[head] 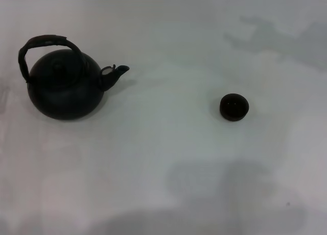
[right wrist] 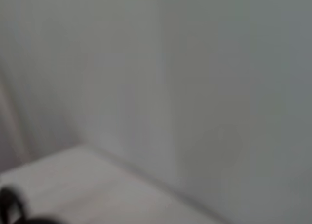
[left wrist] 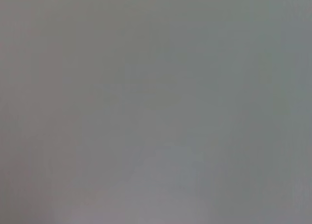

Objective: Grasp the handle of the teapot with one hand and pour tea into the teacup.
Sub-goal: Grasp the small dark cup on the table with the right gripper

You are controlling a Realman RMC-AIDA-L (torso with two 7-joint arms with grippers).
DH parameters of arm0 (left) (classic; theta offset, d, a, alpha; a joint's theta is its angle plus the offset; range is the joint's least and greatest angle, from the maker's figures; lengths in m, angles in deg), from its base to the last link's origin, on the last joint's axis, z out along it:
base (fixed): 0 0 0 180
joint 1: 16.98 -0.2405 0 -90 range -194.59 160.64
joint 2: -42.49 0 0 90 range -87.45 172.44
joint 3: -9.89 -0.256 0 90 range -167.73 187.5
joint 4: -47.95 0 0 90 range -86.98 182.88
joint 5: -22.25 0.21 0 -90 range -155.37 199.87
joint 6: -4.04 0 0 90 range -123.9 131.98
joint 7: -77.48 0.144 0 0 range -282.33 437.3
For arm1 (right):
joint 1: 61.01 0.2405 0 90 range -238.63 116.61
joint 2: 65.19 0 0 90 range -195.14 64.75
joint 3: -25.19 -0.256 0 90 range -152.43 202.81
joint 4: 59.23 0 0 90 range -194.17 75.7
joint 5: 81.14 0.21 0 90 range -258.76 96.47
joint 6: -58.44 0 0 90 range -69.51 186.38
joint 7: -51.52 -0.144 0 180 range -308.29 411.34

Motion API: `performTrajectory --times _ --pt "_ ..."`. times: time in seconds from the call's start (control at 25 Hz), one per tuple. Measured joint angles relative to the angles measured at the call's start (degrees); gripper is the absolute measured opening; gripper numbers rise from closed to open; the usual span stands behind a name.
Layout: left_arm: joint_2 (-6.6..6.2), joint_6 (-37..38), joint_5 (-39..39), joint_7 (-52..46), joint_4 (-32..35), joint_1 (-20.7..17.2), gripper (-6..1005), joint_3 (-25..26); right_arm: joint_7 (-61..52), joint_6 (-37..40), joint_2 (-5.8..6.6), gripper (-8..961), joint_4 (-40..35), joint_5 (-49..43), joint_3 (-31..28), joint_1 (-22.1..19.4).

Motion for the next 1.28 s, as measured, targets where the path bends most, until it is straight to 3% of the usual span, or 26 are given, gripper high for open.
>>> performTrajectory --times 0.04,0.12,0.24,0.52,0.76,1.0,1.28 --pt "-0.03 0.0 0.0 0.0 0.0 0.0 875 0.0 0.0 0.0 0.0 828 0.0 0.0 0.0 0.0" --pt "-0.04 -0.2 -0.1 0.0 -0.2 0.1 875 0.1 -7.1 -6.0 -1.67 828 -8.9 -12.5 2.9 1.4" --pt "-0.04 -0.3 -0.2 0.0 -0.1 0.1 875 0.3 -13.6 -7.5 -3.43 828 -16.9 -21.9 9.9 1.5" --pt "-0.02 -0.5 -0.3 0.0 -0.2 0.1 875 0.4 -26.6 -9.1 -3.37 829 -25.2 -27.8 29.0 4.3" --pt "-0.03 -0.5 -0.3 0.0 -0.3 0.1 876 0.4 -33.4 -8.2 -3.75 829 -26.9 -32.9 39.0 7.3" --pt "-0.11 -0.3 -0.3 0.0 -0.3 0.0 876 0.4 -41.9 -5.1 -4.12 828 -23.9 -41.1 50.8 13.1" --pt "-0.13 -0.4 -0.3 0.0 -0.4 0.1 876 0.4 -44.7 -2.2 -4.25 828 -13.9 -41.7 54.3 18.3"
